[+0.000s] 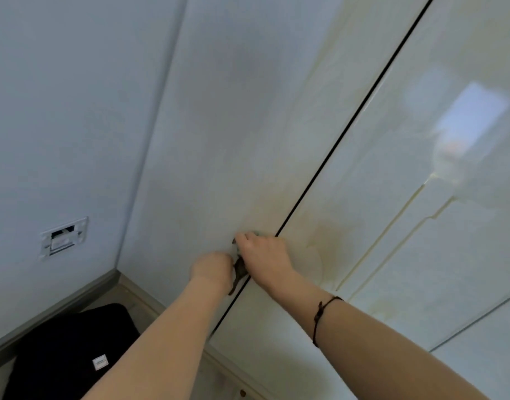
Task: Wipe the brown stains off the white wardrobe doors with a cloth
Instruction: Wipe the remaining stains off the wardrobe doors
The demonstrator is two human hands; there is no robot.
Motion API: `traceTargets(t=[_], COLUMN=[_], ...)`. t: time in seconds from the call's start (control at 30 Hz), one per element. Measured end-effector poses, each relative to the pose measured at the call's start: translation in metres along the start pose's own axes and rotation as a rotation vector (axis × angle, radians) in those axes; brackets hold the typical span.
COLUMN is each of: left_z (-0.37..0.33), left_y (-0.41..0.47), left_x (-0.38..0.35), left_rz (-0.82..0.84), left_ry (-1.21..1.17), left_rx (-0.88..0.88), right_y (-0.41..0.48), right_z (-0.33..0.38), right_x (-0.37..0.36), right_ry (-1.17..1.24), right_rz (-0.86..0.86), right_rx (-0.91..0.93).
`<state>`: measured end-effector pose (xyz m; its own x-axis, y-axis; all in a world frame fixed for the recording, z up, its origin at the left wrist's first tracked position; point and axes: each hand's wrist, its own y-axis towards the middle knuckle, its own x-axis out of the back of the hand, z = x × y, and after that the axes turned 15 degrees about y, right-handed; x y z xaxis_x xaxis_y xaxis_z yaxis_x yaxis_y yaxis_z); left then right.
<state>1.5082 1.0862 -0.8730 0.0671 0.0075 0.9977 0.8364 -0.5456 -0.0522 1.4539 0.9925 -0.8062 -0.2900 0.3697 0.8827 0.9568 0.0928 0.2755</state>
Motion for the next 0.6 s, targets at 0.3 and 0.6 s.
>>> traceTargets(t=[0.3,0.6], left_z=[0.014,0.029], left_y=[-0.011,0.001], left_x=[-0.032,-0.049], left_rz=[0.223,0.232], left_ry=[0.130,0.038], left_rx=[-0.028,-0.014], right_y=[0.055,-0.018], right_z=[-0.037,0.047], right_x=[0.061,-0.109], right_ry=[0.043,0.032], right_rz=[-0.599,0.105], right_rx=[-0.025,0.241])
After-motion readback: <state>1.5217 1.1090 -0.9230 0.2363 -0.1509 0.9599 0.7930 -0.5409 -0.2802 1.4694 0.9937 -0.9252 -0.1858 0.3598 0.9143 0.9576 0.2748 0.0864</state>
